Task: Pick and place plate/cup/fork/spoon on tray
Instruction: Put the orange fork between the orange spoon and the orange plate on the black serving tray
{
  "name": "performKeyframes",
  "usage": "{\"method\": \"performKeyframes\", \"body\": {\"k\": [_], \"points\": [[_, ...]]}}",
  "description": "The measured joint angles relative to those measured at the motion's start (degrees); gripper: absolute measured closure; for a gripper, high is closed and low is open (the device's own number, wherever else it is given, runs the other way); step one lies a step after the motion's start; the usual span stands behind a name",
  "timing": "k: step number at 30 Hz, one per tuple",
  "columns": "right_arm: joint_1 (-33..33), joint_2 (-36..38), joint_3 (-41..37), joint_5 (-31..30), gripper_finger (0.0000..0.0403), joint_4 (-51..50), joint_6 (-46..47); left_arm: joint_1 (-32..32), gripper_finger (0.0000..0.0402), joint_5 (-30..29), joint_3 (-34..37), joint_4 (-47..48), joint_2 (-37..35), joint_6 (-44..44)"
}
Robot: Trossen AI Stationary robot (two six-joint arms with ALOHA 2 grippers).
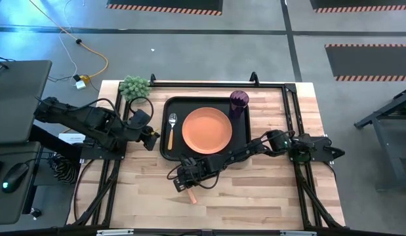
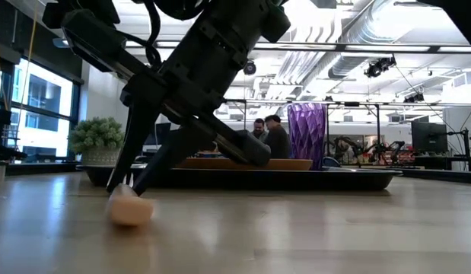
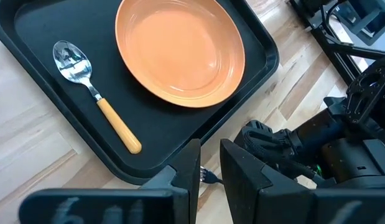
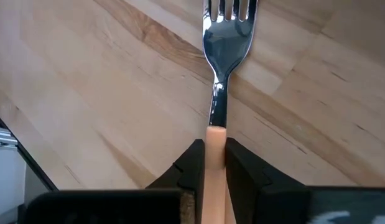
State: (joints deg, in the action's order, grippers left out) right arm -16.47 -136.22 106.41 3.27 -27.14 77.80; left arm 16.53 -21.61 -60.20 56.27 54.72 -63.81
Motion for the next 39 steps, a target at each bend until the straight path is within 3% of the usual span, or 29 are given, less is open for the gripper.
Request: {"method": "performKeyframes", "body": {"k": [20, 30, 39], "points": [[0.1, -0.1, 0.0, -0.4, 0.0361, 1.9, 0.2, 0.0, 0.0351, 0.4, 0.0, 0.0, 0.0, 0.5], [0.9, -0.1, 0.0, 2.8, 0.0359, 1.9, -0.1, 0.0, 0.0351, 0.4, 0.0, 0.0, 0.0, 0.5], [0.9, -0.1, 0.0, 2.9, 0.0311, 1.9, -0.7, 0.0, 0.0351, 0.5, 0.0, 0.0, 0.0, 1.2]]}}
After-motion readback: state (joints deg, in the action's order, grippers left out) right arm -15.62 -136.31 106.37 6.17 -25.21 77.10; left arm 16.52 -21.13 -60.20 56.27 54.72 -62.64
